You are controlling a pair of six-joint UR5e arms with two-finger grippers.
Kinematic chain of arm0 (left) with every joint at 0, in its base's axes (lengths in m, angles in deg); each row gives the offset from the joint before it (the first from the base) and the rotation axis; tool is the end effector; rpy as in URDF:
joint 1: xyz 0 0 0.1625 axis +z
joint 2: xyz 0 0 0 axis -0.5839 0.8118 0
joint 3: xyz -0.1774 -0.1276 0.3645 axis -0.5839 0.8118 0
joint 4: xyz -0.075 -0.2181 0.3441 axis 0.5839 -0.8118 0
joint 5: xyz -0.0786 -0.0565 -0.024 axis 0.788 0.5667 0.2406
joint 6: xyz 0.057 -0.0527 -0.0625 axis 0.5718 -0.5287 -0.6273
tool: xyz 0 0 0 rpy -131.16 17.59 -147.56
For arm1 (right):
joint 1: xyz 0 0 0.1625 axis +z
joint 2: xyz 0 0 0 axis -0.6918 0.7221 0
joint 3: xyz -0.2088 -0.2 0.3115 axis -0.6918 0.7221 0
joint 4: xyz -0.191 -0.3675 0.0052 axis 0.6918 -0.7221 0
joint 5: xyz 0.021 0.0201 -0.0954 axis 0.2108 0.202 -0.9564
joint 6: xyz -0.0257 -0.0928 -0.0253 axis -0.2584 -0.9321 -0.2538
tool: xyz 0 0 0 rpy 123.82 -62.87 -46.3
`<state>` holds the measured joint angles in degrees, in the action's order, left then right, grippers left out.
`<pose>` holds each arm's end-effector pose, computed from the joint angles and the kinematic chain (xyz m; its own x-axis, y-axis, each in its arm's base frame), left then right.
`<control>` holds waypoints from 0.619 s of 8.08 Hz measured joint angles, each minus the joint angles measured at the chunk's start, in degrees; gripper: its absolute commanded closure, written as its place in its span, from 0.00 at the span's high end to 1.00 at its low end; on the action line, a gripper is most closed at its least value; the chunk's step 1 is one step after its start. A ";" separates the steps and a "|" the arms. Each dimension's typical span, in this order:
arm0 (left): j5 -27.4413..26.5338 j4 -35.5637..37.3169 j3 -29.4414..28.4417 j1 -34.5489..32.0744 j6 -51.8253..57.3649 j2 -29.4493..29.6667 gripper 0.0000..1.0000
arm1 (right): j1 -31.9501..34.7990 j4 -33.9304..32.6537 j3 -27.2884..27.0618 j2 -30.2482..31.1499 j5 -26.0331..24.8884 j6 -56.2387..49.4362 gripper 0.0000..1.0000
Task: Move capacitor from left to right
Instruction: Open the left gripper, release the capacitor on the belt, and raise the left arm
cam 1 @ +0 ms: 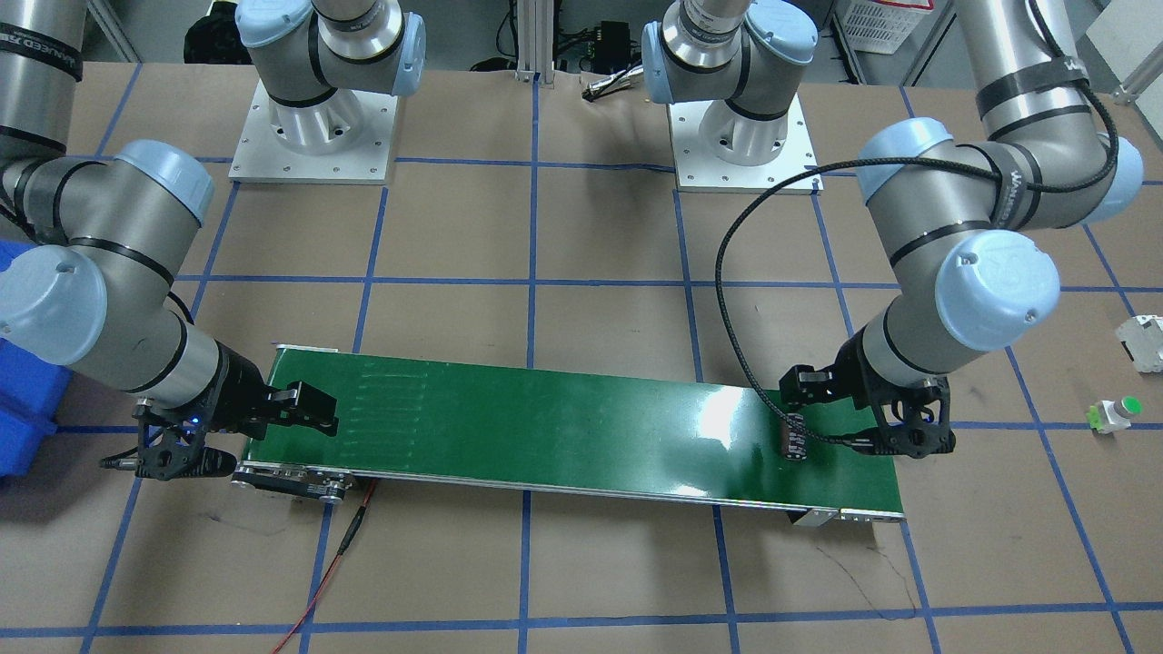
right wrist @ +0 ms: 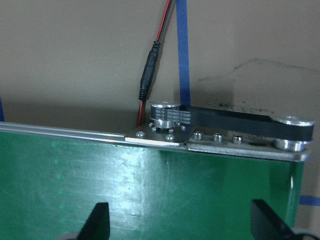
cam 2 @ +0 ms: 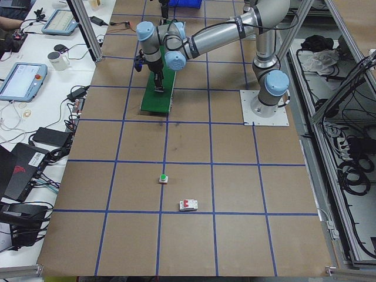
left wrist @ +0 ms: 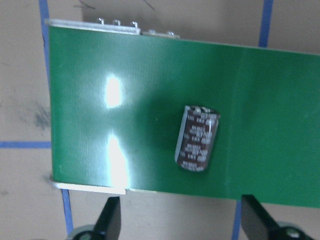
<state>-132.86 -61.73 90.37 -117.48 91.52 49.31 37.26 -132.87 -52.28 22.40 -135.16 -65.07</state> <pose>-0.0433 -0.5984 0.3136 -0.9992 -0.0280 -0.0301 -0.0318 0.9904 0.1346 0.0663 -0.6018 0.2671 -0.9620 0.0522 -0.2682 0.0435 0.9983 0.0385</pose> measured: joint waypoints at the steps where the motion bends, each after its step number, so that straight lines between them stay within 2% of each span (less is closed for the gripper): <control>1: -0.07 -4.11 -0.14 -1.68 -3.41 -2.09 1.00 | 0.00 0.00 -0.20 -0.02 0.04 -0.08 1.00; 5: -0.22 -14.11 -5.92 -5.49 -9.63 -8.92 1.00 | 0.00 0.19 -2.61 0.08 0.02 -0.68 1.00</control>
<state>-133.07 -75.85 84.45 -122.96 81.89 40.39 37.26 -132.68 -54.89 22.49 -135.14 -65.75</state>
